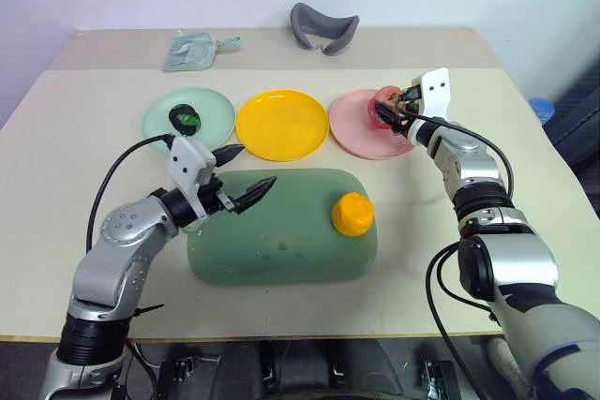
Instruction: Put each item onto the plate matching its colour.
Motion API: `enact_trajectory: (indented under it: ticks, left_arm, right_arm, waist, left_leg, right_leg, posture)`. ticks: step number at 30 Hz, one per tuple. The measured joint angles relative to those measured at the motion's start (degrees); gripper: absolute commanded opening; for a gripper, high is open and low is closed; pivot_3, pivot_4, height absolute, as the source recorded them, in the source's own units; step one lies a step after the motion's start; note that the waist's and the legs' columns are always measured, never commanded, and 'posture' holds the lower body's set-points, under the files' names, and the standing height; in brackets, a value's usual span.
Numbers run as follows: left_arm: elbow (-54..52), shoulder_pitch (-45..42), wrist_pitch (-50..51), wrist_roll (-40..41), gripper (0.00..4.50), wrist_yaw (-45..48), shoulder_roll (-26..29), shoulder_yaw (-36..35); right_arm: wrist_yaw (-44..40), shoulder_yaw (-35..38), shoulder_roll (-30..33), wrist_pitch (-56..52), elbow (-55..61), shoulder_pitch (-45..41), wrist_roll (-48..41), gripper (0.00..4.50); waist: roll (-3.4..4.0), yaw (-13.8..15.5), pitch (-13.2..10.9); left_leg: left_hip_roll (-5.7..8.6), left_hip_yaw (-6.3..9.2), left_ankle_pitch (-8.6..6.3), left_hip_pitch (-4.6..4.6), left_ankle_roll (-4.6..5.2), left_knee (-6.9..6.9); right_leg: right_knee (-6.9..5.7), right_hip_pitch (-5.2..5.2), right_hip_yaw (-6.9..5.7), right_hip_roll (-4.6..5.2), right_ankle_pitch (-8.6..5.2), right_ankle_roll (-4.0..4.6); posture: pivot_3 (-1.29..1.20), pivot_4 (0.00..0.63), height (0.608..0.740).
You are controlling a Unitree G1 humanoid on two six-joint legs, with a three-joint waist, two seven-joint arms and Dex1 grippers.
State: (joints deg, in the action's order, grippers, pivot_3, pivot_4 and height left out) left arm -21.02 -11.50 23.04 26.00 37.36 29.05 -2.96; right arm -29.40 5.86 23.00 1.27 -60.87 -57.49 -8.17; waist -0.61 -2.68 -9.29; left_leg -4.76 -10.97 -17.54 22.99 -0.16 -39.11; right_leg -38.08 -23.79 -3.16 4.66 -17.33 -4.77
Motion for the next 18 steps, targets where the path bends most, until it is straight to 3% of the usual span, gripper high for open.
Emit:
enact_trajectory:
  ticks: [2,8,13,18]
  left_arm:
    - [0.03,0.12,-0.02,-0.47,4.5,-0.16,-0.06,0.03]
    - [0.09,0.49,-0.19,-0.48,4.5,1.29,0.19,0.02]
    - [0.19,0.62,-0.36,-0.39,4.5,4.06,1.01,0.03]
    - [0.7,0.51,-0.88,0.11,4.5,6.82,0.85,0.86]
  right_arm:
    - [-0.6,0.08,0.0,0.72,-0.61,0.0,0.09,4.46]
    - [-2.65,0.16,0.33,2.0,2.52,0.27,0.11,4.46]
    - [-8.59,0.27,3.74,-2.51,20.37,7.56,-2.74,4.46]
    - [-16.81,0.33,8.8,-16.65,45.03,21.92,-10.62,4.46]
  waist:
    - [0.0,0.05,0.0]
    - [0.01,0.18,0.0]
    - [0.01,0.59,0.0]
    - [0.01,0.91,0.0]
  left_leg:
    - [0.0,0.01,0.0,0.0,0.0,-0.01]
    - [0.0,0.05,0.0,0.02,0.0,-0.03]
    - [0.0,0.13,0.0,0.06,0.0,-0.05]
    - [0.0,0.16,0.0,0.06,0.0,-0.06]
  right_leg:
    - [0.0,0.0,0.0,0.01,0.0,0.0]
    - [0.0,0.0,0.0,0.02,0.0,-0.01]
    - [0.01,0.02,-0.02,0.03,0.0,-0.01]
    - [0.0,0.01,-0.02,0.02,0.0,-0.01]
  posture:
    - [0.0,0.15,0.74]
    - [0.0,0.15,0.74]
    - [0.0,0.15,0.74]
    - [0.0,0.15,0.74]
